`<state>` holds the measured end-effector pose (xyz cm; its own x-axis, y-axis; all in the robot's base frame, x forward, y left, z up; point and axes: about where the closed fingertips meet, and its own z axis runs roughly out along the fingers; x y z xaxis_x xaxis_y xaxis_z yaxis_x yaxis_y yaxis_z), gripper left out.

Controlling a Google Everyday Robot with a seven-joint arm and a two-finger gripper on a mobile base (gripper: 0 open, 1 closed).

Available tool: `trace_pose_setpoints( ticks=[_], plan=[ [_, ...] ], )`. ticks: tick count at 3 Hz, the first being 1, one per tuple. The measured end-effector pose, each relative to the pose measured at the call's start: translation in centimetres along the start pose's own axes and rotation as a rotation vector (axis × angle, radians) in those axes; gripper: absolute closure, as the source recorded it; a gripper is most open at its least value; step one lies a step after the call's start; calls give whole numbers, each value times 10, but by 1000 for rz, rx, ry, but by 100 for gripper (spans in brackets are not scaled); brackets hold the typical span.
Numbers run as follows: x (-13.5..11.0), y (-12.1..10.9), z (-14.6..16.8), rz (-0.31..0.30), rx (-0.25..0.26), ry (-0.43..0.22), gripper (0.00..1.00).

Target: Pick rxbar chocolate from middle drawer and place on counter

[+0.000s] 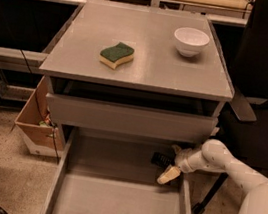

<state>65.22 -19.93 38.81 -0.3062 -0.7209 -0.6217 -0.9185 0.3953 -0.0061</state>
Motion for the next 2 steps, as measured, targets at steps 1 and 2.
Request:
trace_pose_setpoints(
  ticks=[1, 2],
  plan=[
    [1, 3, -2, 15, 5, 3, 0],
    [-1, 5, -3, 18, 10, 1, 0]
  ],
)
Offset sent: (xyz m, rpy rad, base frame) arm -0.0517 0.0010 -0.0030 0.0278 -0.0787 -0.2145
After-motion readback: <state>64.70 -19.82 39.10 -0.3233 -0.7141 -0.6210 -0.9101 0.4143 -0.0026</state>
